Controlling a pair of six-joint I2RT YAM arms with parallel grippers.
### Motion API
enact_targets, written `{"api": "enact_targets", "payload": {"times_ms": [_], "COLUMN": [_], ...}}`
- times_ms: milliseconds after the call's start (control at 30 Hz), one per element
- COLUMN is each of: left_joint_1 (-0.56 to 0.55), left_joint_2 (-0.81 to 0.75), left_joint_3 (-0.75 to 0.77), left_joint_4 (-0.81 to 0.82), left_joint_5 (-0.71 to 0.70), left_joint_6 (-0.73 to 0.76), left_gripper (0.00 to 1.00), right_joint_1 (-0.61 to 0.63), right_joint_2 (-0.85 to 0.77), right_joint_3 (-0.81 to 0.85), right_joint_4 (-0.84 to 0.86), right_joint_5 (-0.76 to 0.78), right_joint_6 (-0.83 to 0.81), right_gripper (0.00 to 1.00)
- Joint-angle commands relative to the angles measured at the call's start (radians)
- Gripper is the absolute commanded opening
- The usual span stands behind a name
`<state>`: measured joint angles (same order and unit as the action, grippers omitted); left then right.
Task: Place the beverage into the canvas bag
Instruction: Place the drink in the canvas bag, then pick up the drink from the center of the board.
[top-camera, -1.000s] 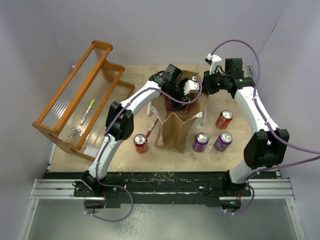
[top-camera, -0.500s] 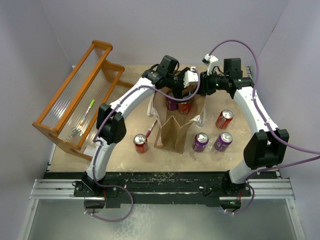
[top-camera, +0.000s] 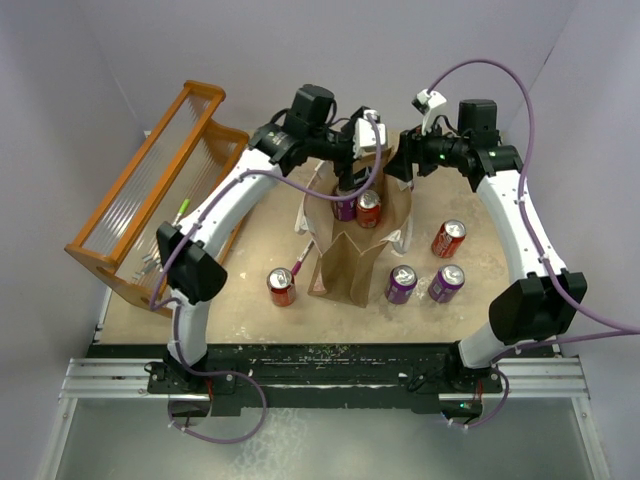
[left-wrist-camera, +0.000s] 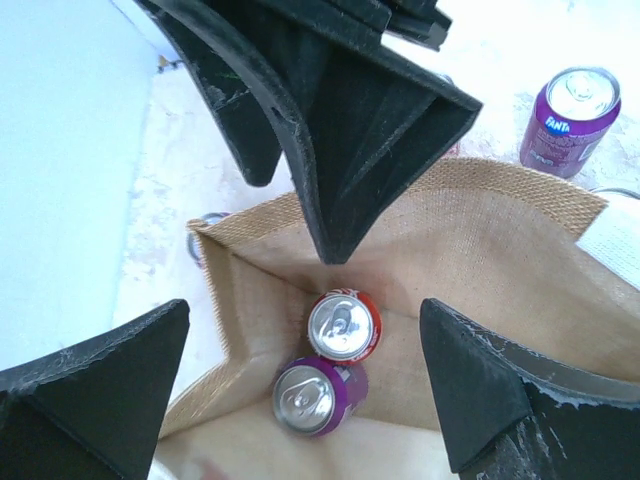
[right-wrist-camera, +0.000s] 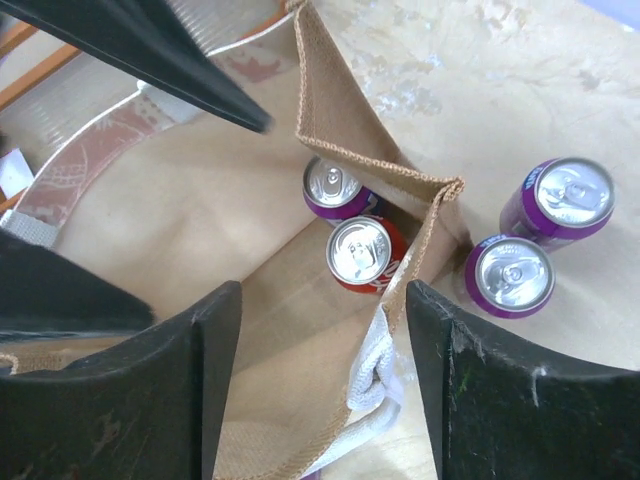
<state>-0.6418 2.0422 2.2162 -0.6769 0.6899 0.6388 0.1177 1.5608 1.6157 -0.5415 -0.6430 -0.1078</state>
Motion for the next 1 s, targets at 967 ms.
{"api": "enact_targets", "payload": {"times_ms": [967], "left_joint_1": [0.176], "left_joint_2": [-0.748], "left_joint_3": [-1.149], "left_joint_4": [-0.283], "left_joint_5": [-0.131], "left_joint_6": [0.368], "left_gripper": [0.99], "right_joint_1": [0.003], "right_joint_2": [-0.157], "right_joint_3": [0.013], "right_joint_4": [0.001], "right_joint_5": [0.165], "right_joint_6": [-0.002], "right_gripper": [0.84]}}
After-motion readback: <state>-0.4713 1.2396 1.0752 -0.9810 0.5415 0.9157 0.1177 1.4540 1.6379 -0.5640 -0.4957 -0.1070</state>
